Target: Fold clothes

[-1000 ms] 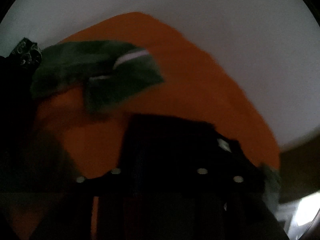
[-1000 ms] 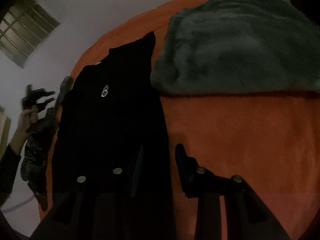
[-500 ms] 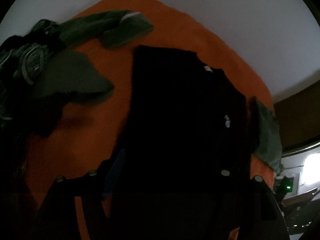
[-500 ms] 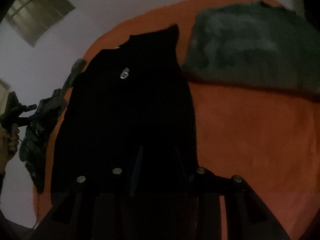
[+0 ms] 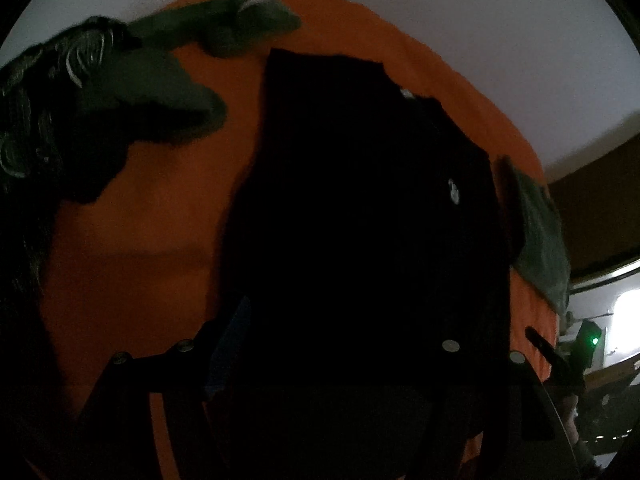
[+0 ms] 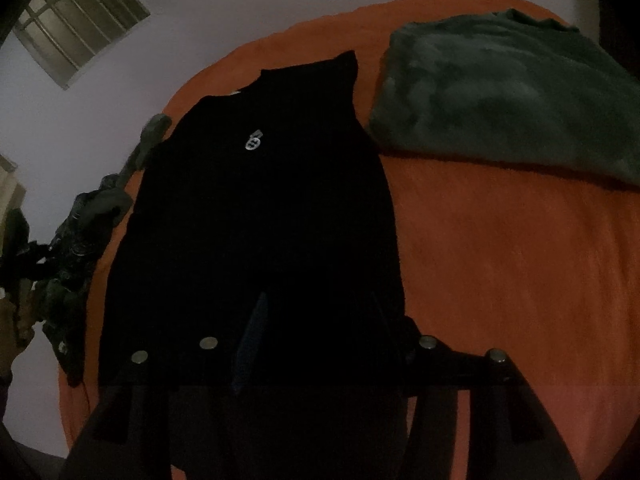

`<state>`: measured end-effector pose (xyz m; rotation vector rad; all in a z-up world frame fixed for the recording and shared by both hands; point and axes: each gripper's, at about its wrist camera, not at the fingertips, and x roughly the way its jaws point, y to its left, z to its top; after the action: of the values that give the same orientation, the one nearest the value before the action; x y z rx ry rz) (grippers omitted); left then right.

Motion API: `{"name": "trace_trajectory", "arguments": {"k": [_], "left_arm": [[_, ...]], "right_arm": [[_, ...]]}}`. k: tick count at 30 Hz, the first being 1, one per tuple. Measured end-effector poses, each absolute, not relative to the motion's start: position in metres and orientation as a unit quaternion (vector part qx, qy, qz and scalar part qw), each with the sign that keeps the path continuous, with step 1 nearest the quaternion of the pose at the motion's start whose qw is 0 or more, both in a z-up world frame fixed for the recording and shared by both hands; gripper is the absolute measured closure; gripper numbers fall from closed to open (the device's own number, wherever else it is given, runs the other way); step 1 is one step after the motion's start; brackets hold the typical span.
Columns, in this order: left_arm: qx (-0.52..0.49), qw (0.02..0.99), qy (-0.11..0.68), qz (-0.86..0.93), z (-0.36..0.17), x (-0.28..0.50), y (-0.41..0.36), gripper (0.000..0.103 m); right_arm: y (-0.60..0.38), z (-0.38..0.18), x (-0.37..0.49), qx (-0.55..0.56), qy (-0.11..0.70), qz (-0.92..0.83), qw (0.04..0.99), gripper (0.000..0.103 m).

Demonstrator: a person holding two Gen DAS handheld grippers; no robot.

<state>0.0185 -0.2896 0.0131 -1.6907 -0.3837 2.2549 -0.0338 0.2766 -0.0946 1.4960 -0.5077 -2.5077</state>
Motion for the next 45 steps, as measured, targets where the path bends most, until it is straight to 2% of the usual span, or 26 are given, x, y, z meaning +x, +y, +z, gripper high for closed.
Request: {"name": "trace_trajectory", "arguments": {"k": [5,8,12,15,18,20,24,28,30,35,38,41,45], "left_arm": [[-0.6,0.125,-0.116,0.782,-0.004,0.034,-0.291,0.032],[-0.572,0.101,-0.119,0.805,0.0,0.047,-0.301,0.032],[-0.544,0.08,-0.129,0.825,0.006,0.064,-0.321,0.032],[-0.515,0.021,-0.139,0.846,0.011,0.074,-0.348,0.032],[-0.498,-0.038,-0.156,0.852,0.009,0.078,-0.369,0.032],[-0.484,-0.042,-0.196,0.852,0.002,0.078,-0.378,0.032],[-0.456,-0.068,-0.231,0.857,-0.003,0.08,-0.381,0.032],[-0.439,-0.01,-0.301,0.847,-0.011,0.08,-0.382,0.032],[-0.446,-0.01,-0.295,0.845,-0.012,0.077,-0.384,0.032],[-0.47,-0.036,-0.159,0.868,0.005,0.088,-0.389,0.032],[-0.508,-0.015,-0.096,0.856,0.002,0.102,-0.391,0.032],[-0.553,0.007,-0.082,0.829,-0.014,0.119,-0.39,0.032],[-0.618,0.039,-0.16,0.769,-0.05,0.14,-0.388,0.032]], "right_arm": [[0.276,-0.103,-0.032,0.51,-0.164,-0.841,0.072,0.051],[0.274,-0.102,-0.027,0.503,-0.138,-0.851,0.053,0.051],[0.274,-0.093,-0.01,0.463,-0.113,-0.879,0.018,0.05],[0.278,-0.087,0.002,0.422,-0.108,-0.9,0.001,0.05],[0.296,-0.09,0.001,0.414,-0.184,-0.891,0.012,0.05],[0.31,-0.093,-0.003,0.404,-0.249,-0.88,0.011,0.05],[0.325,-0.098,-0.013,0.388,-0.321,-0.864,-0.004,0.05],[0.331,-0.111,-0.022,0.412,-0.37,-0.832,0.0,0.05],[0.328,-0.116,-0.02,0.437,-0.359,-0.825,0.003,0.05],[0.316,-0.119,-0.002,0.518,-0.276,-0.809,0.019,0.05],[0.311,-0.119,0.02,0.56,-0.225,-0.797,0.033,0.043],[0.31,-0.128,0.042,0.596,-0.203,-0.775,0.05,0.042],[0.305,-0.138,0.065,0.618,-0.186,-0.761,0.061,0.042]]}}
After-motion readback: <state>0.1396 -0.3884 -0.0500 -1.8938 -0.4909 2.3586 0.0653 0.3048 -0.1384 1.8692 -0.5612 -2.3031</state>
